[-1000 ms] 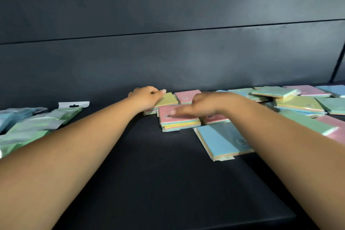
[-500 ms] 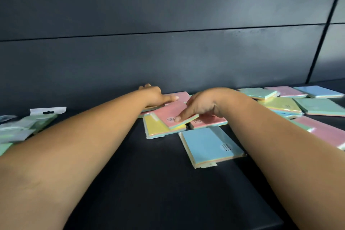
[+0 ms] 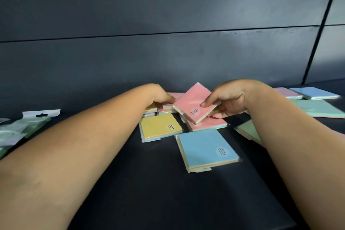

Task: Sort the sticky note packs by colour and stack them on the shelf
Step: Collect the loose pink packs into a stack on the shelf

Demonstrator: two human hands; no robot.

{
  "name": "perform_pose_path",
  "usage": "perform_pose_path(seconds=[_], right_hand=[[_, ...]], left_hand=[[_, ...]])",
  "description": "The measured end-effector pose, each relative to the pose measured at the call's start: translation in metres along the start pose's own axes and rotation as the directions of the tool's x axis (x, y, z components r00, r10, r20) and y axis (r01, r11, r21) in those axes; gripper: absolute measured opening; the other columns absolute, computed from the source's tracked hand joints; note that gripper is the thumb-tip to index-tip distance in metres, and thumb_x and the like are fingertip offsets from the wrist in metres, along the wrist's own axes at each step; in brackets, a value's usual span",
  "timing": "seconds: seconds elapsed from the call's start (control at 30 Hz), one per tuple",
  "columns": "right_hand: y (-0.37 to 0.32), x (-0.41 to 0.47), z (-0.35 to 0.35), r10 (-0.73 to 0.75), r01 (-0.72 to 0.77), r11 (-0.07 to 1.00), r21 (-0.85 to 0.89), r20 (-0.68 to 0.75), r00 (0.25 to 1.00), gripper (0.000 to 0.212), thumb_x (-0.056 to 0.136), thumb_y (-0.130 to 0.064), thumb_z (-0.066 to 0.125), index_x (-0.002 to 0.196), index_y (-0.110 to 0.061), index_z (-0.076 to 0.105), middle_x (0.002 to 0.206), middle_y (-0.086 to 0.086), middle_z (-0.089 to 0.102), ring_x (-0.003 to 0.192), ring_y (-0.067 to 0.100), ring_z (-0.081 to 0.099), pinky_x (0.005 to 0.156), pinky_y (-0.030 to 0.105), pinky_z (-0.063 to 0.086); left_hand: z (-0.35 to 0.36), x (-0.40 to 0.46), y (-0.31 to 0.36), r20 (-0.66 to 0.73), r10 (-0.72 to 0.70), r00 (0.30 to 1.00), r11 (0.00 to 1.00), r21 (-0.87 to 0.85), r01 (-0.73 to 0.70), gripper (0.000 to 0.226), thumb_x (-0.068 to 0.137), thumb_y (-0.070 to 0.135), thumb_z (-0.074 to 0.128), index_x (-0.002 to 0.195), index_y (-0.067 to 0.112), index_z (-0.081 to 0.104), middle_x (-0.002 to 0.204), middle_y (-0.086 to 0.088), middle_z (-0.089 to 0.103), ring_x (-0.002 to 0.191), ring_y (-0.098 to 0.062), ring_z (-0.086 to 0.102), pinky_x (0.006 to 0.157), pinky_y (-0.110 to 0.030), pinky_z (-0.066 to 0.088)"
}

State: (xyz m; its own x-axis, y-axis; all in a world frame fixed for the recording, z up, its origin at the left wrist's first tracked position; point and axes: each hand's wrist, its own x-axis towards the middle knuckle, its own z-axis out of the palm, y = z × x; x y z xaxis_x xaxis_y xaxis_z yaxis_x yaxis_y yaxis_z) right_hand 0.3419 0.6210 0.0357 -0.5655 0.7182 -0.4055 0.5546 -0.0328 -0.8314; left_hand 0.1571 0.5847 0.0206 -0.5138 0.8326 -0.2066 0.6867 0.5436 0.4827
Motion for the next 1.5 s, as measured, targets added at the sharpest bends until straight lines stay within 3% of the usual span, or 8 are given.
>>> perform_pose_path(seconds=[0.23, 0.43, 0.63, 0.93, 1.17, 1.27, 1.37, 1.5], right_hand=[[0.001, -0.004, -0.008, -0.052, 0.101, 0.944, 0.313, -0.161, 0.986, 0.02, 0.09, 0.002, 0.042, 0.075, -0.01, 0.046, 0.07, 0.006, 0.059, 0.066, 0.022, 0.058, 0.056, 0.029, 0.047], [0.003, 0.005, -0.01, -0.121, 0.295, 0.831, 0.472, -0.364, 0.923, 0.018, 0.089, 0.005, 0.046, 0.075, -0.007, 0.048, 0.071, 0.01, 0.054, 0.062, 0.02, 0.056, 0.063, 0.03, 0.051], [-0.009, -0.001, 0.011, -0.286, 0.386, 0.719, 0.578, -0.259, 0.922, 0.03, 0.087, 0.013, 0.045, 0.097, -0.015, 0.046, 0.085, 0.009, 0.059, 0.07, 0.024, 0.061, 0.061, 0.031, 0.053], [-0.04, -0.026, 0.086, -0.415, 0.33, 0.753, 0.569, 0.021, 0.91, 0.027, 0.09, 0.008, 0.036, 0.091, -0.014, 0.05, 0.085, 0.008, 0.058, 0.072, 0.025, 0.06, 0.054, 0.037, 0.056], [-0.063, -0.031, 0.123, -0.315, 0.235, 0.777, 0.584, 0.038, 0.948, 0.016, 0.095, -0.001, 0.037, 0.084, -0.008, 0.046, 0.08, 0.011, 0.057, 0.068, 0.027, 0.059, 0.042, 0.035, 0.054], [-0.07, -0.027, 0.135, -0.266, 0.227, 0.82, 0.526, -0.002, 0.964, 0.016, 0.096, -0.006, 0.039, 0.083, -0.01, 0.046, 0.078, 0.01, 0.058, 0.064, 0.025, 0.06, 0.044, 0.028, 0.053], [-0.073, -0.023, 0.146, -0.222, 0.239, 0.879, 0.412, -0.089, 0.971, 0.017, 0.096, -0.012, 0.042, 0.079, -0.013, 0.045, 0.072, 0.005, 0.053, 0.054, 0.016, 0.052, 0.034, 0.013, 0.038], [-0.071, -0.016, 0.159, -0.215, 0.259, 0.848, 0.463, -0.146, 0.966, 0.019, 0.095, -0.008, 0.042, 0.076, -0.013, 0.043, 0.073, 0.005, 0.043, 0.05, 0.013, 0.038, 0.033, 0.009, 0.028]], left_hand=[[0.01, -0.008, 0.013, 0.02, -0.038, 0.999, 0.982, -0.185, 0.041, 0.061, 0.079, 0.041, 0.069, 0.122, 0.002, 0.052, 0.123, -0.013, 0.055, 0.11, -0.029, 0.054, 0.1, -0.037, 0.041], [0.005, -0.013, 0.017, -0.155, 0.009, 0.988, 0.926, -0.372, -0.067, 0.05, 0.071, 0.024, 0.079, 0.112, 0.004, 0.057, 0.103, -0.008, 0.059, 0.09, -0.024, 0.054, 0.077, -0.028, 0.039], [-0.028, -0.049, -0.005, -0.376, -0.037, 0.926, 0.808, -0.556, -0.194, 0.021, 0.08, 0.01, 0.07, 0.099, 0.01, 0.061, 0.095, -0.003, 0.058, 0.09, -0.019, 0.052, 0.077, -0.025, 0.037], [-0.066, -0.134, -0.121, -0.286, -0.306, 0.908, 0.514, -0.853, -0.095, 0.01, 0.087, 0.005, 0.061, 0.09, 0.009, 0.052, 0.082, -0.008, 0.062, 0.072, -0.015, 0.061, 0.056, -0.026, 0.057], [-0.059, -0.124, -0.157, -0.16, -0.32, 0.934, 0.412, -0.911, -0.015, 0.008, 0.091, -0.002, 0.052, 0.084, 0.002, 0.05, 0.1, -0.015, 0.059, 0.098, -0.022, 0.057, 0.082, -0.033, 0.049], [-0.051, -0.1, -0.173, -0.237, -0.358, 0.903, 0.492, -0.87, -0.033, 0.013, 0.086, -0.009, 0.054, 0.09, 0.003, 0.05, 0.102, -0.013, 0.056, 0.083, -0.017, 0.062, 0.065, -0.026, 0.057], [-0.049, -0.085, -0.175, -0.367, -0.355, 0.859, 0.74, -0.672, 0.019, 0.014, 0.085, 0.002, 0.06, 0.077, 0.006, 0.05, 0.055, -0.002, 0.059, 0.045, -0.01, 0.061, 0.08, -0.03, 0.057], [-0.049, -0.08, -0.176, -0.414, -0.264, 0.871, 0.896, -0.44, 0.062, 0.03, 0.084, 0.014, 0.063, 0.062, 0.008, 0.044, 0.05, -0.005, 0.059, 0.083, -0.028, 0.067, 0.076, -0.026, 0.046]])
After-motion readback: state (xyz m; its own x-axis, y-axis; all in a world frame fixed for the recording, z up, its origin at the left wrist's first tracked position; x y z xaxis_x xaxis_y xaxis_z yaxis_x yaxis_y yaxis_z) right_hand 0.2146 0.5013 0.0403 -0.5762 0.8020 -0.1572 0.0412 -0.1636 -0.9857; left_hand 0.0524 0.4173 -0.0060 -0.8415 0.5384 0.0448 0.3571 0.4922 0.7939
